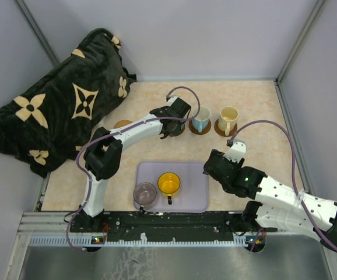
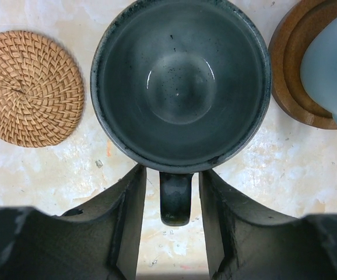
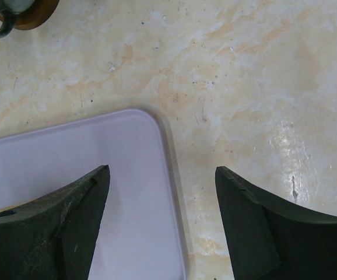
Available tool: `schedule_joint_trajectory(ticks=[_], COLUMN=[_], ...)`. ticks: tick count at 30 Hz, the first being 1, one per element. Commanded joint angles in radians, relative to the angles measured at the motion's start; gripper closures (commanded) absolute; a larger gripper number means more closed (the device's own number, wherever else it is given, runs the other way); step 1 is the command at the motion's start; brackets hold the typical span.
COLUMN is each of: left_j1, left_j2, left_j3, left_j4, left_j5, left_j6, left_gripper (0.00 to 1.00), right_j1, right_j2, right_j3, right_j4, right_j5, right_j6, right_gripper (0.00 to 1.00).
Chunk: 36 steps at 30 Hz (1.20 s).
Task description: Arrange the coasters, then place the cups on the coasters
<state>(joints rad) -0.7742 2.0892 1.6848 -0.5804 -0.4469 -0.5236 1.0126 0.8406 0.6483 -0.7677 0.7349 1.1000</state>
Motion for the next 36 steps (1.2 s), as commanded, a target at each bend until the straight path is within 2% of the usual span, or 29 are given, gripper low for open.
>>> schedule_joint_trajectory(ticks=[1, 5, 11, 22, 29, 33, 36], left_j1=[0.005, 0.005, 0.004, 0.001, -0.039, -0.073, -0.096], left_j2=[-0.039, -0.052, -0.097, -0.239, -0.483, -0.692, -0.869], left_j3=[-0.01, -0.016, -0.043, -0.084, -0.304, -0.458, -0.599], left_j4=[0.031, 0.031, 0.028, 0.024, 0.069, 0.064, 0.059], left_j5=[-0.024, -0.02, 0.004, 0.018, -0.024, -0.044, 0.012], left_j6=[-0.008, -0.01, -0.013, 0.002, 0.025, 0.039, 0.042], left_gripper=[0.52, 0.48, 0.37, 0.33, 0.29, 0.29, 0.27], right_j1=[0.007, 0.008, 0.007, 0.008, 0.007, 0.007, 0.007], right_j2=[0.005, 0.008, 0.016, 0.035, 0.018, 0.014, 0.003], right_j3=[0.007, 0.008, 0.006, 0.018, 0.022, 0.034, 0.042], right_j4=[0.029, 0.032, 0.042, 0.043, 0.027, 0.006, -0.007], right_j5=[0.02, 0.017, 0.013, 0.027, 0.055, 0.085, 0.107], right_j6=[-0.001, -0.002, 0.0, 0.001, -0.005, -0.005, -0.007], right_gripper=[0.26, 0.26, 0.26, 0.26, 0.25, 0.24, 0.24])
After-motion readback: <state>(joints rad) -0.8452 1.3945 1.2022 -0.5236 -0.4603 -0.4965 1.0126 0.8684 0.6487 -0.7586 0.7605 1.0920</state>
